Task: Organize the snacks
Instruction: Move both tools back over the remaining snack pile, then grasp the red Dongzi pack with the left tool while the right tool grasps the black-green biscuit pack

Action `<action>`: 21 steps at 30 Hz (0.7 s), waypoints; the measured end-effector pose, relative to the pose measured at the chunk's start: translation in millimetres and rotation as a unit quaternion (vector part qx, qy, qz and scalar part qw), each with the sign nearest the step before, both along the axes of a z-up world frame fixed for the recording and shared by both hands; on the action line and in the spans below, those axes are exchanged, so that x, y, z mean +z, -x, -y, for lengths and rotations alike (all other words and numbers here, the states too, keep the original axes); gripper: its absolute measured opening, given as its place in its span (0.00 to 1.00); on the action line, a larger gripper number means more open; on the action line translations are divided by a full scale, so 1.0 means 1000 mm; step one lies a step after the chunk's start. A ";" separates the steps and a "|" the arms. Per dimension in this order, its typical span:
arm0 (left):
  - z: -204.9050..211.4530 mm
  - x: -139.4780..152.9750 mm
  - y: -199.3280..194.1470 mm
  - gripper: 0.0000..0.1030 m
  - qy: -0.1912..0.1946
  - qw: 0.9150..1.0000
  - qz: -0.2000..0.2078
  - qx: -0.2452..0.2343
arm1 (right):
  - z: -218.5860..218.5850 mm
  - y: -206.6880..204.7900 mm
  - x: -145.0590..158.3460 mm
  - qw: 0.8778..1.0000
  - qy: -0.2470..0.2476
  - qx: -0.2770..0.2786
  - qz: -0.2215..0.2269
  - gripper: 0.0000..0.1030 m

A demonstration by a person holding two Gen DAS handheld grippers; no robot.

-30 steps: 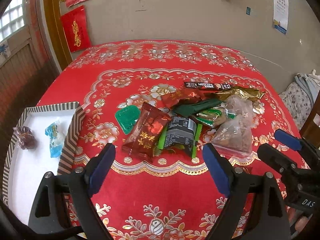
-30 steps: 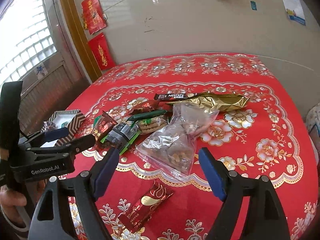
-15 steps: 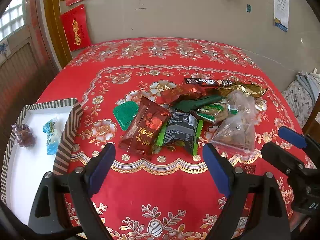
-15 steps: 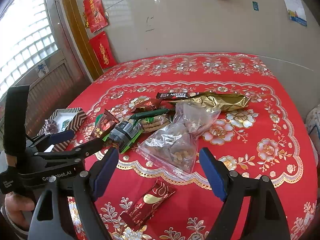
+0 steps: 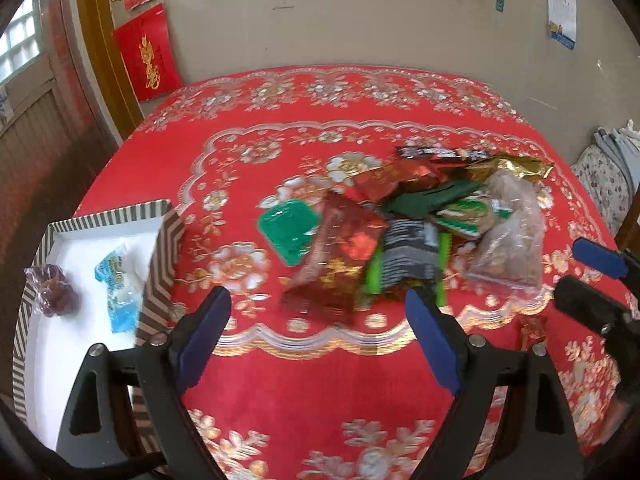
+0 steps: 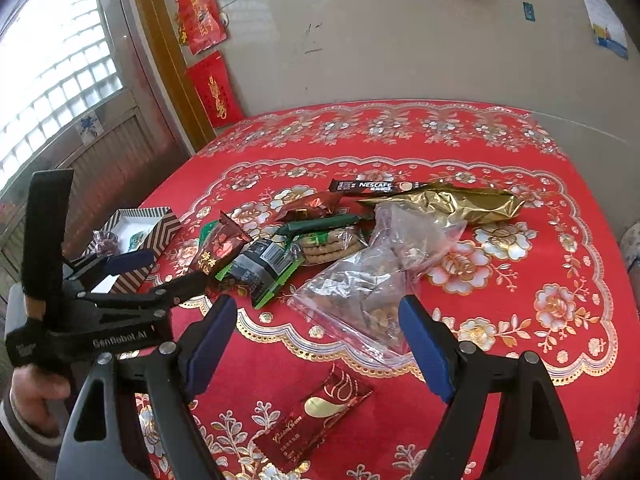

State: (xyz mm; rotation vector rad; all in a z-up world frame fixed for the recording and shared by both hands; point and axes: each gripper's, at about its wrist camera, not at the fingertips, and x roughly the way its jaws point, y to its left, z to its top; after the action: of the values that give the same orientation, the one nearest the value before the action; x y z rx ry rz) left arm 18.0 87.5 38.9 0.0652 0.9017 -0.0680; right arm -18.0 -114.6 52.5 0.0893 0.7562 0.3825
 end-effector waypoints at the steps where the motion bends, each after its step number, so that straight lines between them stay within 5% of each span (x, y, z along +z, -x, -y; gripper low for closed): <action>1: -0.006 -0.002 -0.004 0.86 0.004 1.000 -0.009 0.002 | -0.001 -0.001 0.000 1.000 0.000 0.001 -0.001 0.81; 6: -0.019 -0.005 -0.017 0.86 0.036 0.999 -0.026 0.001 | -0.011 -0.010 -0.003 1.000 -0.007 0.012 -0.010 0.81; 21: 0.004 -0.014 -0.042 0.82 0.009 0.997 -0.048 -0.062 | -0.017 -0.015 -0.008 0.999 -0.012 0.016 -0.030 0.81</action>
State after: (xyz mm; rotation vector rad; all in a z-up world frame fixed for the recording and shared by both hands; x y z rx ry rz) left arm 59.8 83.1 24.4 0.1009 0.9919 -0.1959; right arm -2.5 -98.0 44.2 0.1119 0.8125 0.4208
